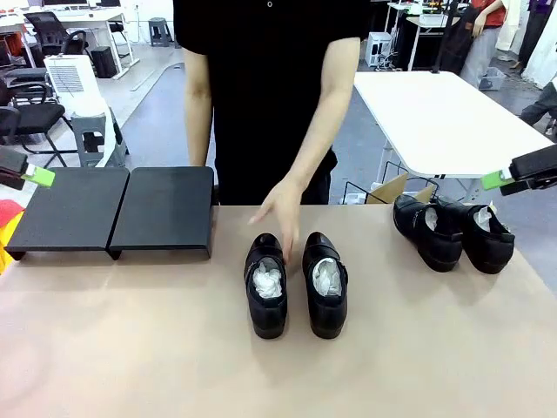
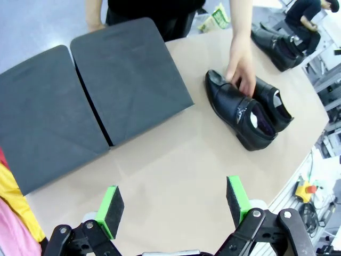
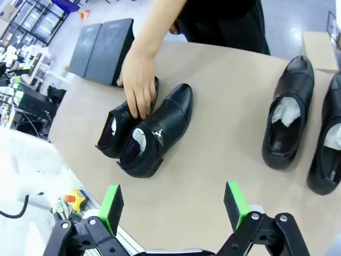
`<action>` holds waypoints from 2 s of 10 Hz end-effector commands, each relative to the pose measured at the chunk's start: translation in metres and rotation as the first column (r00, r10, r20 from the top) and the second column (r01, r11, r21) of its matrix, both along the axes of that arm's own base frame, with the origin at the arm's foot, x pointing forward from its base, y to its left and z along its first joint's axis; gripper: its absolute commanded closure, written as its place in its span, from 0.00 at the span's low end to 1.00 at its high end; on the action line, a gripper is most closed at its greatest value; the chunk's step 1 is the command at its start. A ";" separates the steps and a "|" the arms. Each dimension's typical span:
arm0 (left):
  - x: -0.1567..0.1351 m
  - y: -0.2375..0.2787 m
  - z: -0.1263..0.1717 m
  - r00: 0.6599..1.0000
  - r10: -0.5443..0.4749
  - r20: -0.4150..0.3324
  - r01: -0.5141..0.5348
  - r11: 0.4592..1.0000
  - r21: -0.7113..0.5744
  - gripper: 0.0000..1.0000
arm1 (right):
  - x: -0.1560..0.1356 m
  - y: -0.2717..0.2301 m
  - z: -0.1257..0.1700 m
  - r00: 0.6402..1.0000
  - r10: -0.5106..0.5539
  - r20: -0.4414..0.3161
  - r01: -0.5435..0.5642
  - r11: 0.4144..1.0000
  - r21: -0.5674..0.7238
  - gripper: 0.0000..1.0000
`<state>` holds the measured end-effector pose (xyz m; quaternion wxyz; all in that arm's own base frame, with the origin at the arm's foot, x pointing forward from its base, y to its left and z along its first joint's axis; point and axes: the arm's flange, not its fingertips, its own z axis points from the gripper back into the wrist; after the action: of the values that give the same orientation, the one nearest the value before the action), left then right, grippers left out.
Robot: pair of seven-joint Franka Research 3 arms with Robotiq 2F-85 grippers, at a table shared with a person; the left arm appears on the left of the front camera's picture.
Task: Organize the shoes by placing them on the stand.
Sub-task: Pick up one Shoe and place it in the middle of the table.
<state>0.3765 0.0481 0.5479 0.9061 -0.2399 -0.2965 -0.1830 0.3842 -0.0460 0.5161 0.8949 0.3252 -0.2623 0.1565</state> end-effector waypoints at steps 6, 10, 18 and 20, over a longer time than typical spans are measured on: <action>0.005 0.028 0.000 0.999 0.018 -0.050 -0.024 0.992 -0.121 0.00 | -0.005 -0.015 0.005 0.964 0.184 0.192 -0.184 0.983 -0.015 0.00; 0.004 0.024 -0.002 0.997 0.032 -0.070 -0.039 0.994 -0.106 0.00 | -0.008 -0.013 0.006 0.969 0.175 0.172 -0.174 0.984 -0.021 0.00; 0.004 0.024 -0.002 0.997 0.032 -0.070 -0.039 0.994 -0.106 0.00 | -0.008 -0.013 0.006 0.969 0.175 0.172 -0.174 0.984 -0.021 0.00; 0.004 0.024 -0.002 0.997 0.032 -0.070 -0.039 0.994 -0.106 0.00 | -0.010 -0.012 0.006 0.975 0.163 0.149 -0.160 0.987 -0.033 0.00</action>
<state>0.3800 0.0707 0.5458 0.9077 -0.2850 -0.2768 -0.1353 0.3737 -0.0575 0.5223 0.8606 0.3221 -0.3000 0.2561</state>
